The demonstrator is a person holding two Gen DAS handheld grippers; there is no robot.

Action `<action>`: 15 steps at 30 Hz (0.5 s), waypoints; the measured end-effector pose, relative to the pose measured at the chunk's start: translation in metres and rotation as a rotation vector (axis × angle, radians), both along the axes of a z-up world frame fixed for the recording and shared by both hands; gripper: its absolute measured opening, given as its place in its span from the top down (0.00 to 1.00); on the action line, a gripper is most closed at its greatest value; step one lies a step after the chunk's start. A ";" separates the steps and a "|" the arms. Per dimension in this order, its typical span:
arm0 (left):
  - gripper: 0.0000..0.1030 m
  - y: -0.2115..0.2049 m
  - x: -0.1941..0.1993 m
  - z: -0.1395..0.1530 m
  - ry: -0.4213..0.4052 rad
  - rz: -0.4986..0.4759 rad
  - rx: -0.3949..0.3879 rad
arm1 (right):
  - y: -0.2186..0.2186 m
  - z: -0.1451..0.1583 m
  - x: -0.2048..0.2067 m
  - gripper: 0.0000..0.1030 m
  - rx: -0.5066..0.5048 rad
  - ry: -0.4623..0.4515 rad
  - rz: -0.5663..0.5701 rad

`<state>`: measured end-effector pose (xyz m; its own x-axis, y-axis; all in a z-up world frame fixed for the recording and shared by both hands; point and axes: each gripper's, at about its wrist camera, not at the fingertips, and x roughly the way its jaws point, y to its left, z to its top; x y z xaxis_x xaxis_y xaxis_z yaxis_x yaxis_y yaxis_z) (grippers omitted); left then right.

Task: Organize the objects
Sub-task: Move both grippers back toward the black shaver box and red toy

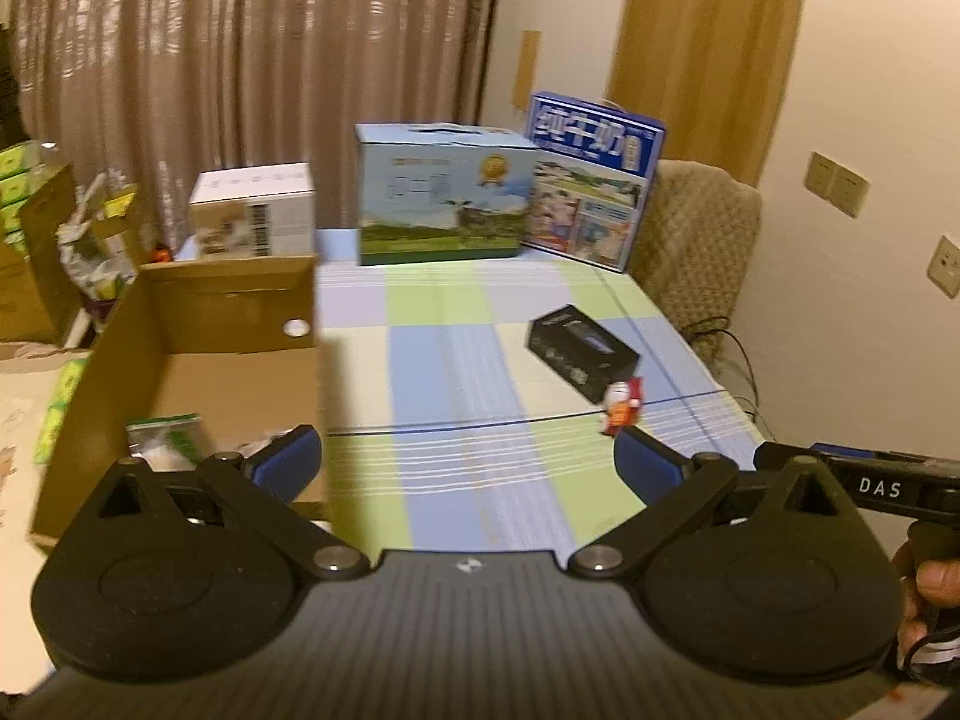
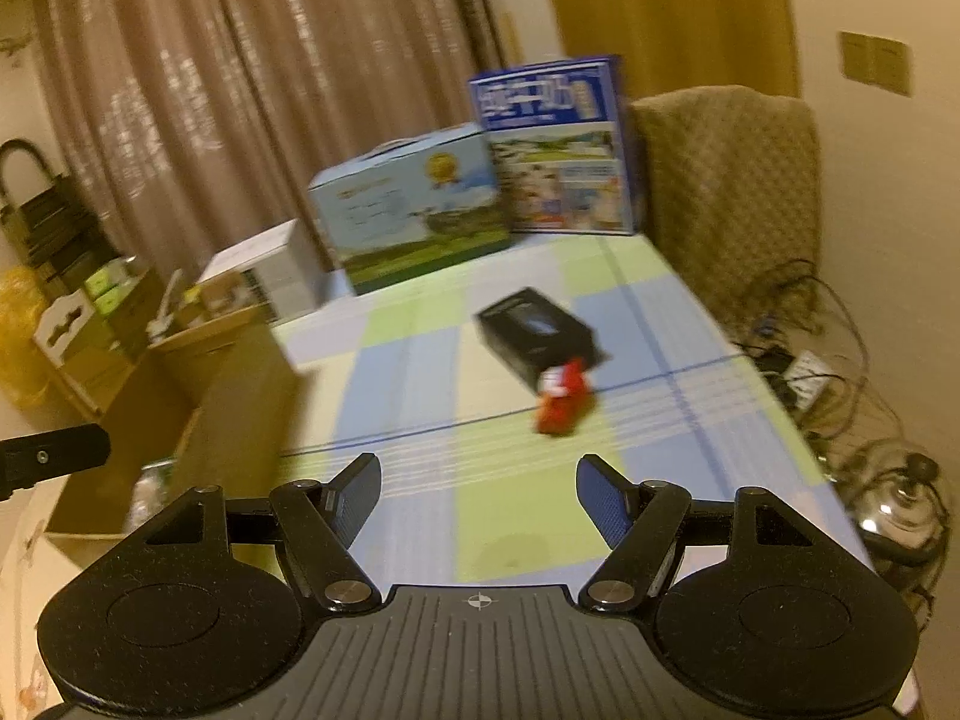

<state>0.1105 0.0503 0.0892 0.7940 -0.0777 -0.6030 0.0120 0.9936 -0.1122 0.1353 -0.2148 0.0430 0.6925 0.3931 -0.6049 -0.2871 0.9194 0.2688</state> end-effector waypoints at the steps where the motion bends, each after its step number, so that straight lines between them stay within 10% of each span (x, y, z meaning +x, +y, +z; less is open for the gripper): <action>1: 0.01 -0.006 0.004 -0.001 0.002 -0.009 0.000 | -0.006 -0.001 0.002 0.33 0.001 0.003 -0.011; 15: 0.01 -0.059 0.076 -0.050 0.072 -0.080 0.011 | -0.042 -0.035 0.057 0.33 -0.019 0.038 -0.069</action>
<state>0.1867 -0.0084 0.0390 0.7404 -0.1318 -0.6592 0.0835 0.9910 -0.1044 0.1919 -0.2567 0.0081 0.6936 0.3335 -0.6385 -0.2129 0.9417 0.2606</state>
